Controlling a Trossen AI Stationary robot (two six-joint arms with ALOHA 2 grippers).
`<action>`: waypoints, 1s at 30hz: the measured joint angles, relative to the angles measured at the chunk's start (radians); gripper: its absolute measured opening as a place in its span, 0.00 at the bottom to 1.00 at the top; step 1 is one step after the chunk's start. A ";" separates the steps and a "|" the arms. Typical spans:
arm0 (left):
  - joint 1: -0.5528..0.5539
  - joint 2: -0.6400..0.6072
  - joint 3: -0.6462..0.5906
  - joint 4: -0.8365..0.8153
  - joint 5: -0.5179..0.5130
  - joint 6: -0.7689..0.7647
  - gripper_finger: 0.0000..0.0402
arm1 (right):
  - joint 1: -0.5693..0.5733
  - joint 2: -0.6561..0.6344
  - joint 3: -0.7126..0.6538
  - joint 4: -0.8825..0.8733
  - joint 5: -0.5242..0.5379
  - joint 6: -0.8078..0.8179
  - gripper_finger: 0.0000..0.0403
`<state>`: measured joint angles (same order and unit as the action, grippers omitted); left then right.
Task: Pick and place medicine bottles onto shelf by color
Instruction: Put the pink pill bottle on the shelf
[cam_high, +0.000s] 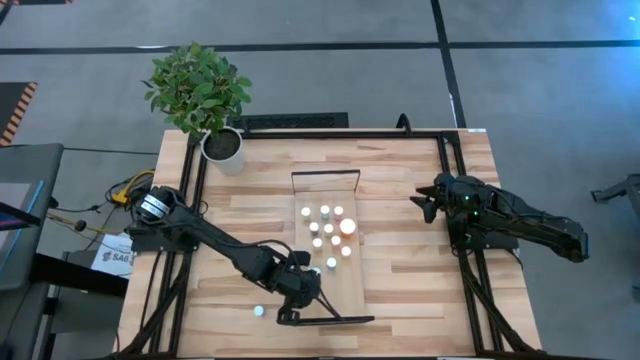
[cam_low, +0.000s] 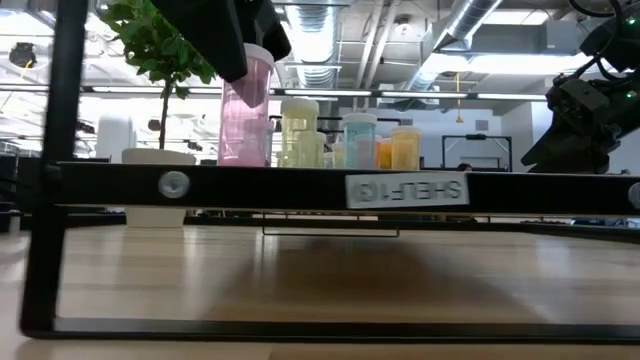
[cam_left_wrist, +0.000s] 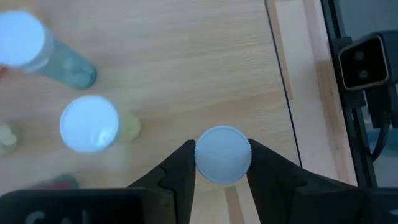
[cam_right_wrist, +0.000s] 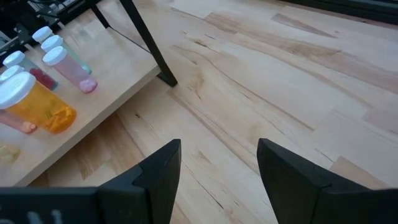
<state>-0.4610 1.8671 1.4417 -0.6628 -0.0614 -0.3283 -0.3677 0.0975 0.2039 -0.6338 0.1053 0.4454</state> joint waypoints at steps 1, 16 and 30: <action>0.000 0.000 0.000 0.000 -0.003 -0.018 0.29 | 0.000 0.000 0.000 0.000 0.000 0.000 0.58; 0.001 0.000 0.031 -0.072 -0.006 -0.077 0.29 | 0.000 0.000 0.000 0.000 0.000 0.000 0.58; 0.006 0.000 0.070 -0.151 -0.032 0.190 0.29 | 0.000 0.000 0.000 0.000 0.000 0.000 0.58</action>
<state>-0.4548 1.8675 1.5120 -0.8140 -0.0935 -0.1387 -0.3679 0.0975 0.2039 -0.6338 0.1052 0.4454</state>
